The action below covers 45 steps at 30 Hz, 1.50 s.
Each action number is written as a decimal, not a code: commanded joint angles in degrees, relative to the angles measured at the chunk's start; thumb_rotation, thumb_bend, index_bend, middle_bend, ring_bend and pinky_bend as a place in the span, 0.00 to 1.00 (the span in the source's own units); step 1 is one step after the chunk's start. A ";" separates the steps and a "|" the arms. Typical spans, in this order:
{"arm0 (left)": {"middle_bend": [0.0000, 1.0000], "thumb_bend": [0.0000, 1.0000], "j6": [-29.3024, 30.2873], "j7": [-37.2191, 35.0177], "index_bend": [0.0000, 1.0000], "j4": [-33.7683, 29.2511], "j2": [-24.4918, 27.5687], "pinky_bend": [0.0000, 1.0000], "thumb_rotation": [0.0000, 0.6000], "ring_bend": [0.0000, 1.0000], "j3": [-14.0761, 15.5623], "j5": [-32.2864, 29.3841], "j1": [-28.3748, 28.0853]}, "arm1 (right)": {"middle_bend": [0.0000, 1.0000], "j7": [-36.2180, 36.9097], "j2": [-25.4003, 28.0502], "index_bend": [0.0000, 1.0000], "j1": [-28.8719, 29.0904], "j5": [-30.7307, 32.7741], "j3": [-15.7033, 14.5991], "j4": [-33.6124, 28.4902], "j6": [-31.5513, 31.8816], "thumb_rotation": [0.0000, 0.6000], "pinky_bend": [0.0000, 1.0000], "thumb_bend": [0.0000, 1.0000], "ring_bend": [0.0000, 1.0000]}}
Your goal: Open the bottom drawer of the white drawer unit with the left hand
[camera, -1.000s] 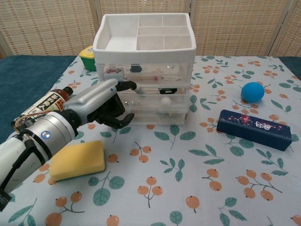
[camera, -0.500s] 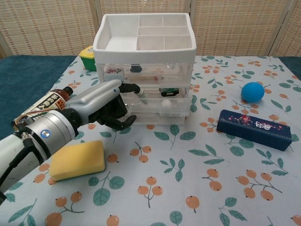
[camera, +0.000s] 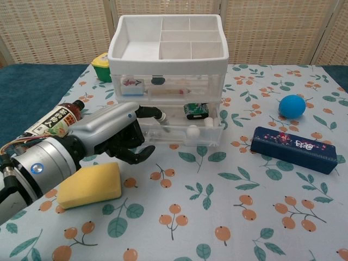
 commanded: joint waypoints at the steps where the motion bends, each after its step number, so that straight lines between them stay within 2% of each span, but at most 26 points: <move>1: 1.00 0.45 0.23 0.19 0.38 -0.57 0.27 1.00 1.00 1.00 0.41 0.22 0.28 | 0.08 0.10 -0.01 0.00 -0.03 0.05 -0.01 0.03 -0.02 1.00 0.12 0.26 0.05; 19: 1.00 0.45 0.53 1.80 0.41 -5.91 2.92 1.00 1.00 1.00 2.70 0.96 1.67 | 0.08 0.44 -0.05 0.00 0.08 -0.19 -0.04 0.30 -0.16 1.00 0.12 0.26 0.05; 26: 1.00 0.45 0.52 2.21 0.42 -7.65 3.65 1.00 1.00 1.00 2.72 1.17 1.78 | 0.08 0.63 -0.08 0.00 0.14 -0.29 -0.06 0.46 -0.23 1.00 0.12 0.26 0.05; 45: 1.00 0.45 0.56 7.20 0.29 -7.65 3.12 1.00 1.00 1.00 1.58 -0.96 1.68 | 0.08 1.62 -0.14 0.00 -0.17 -0.22 -0.25 1.13 -0.16 1.00 0.12 0.26 0.05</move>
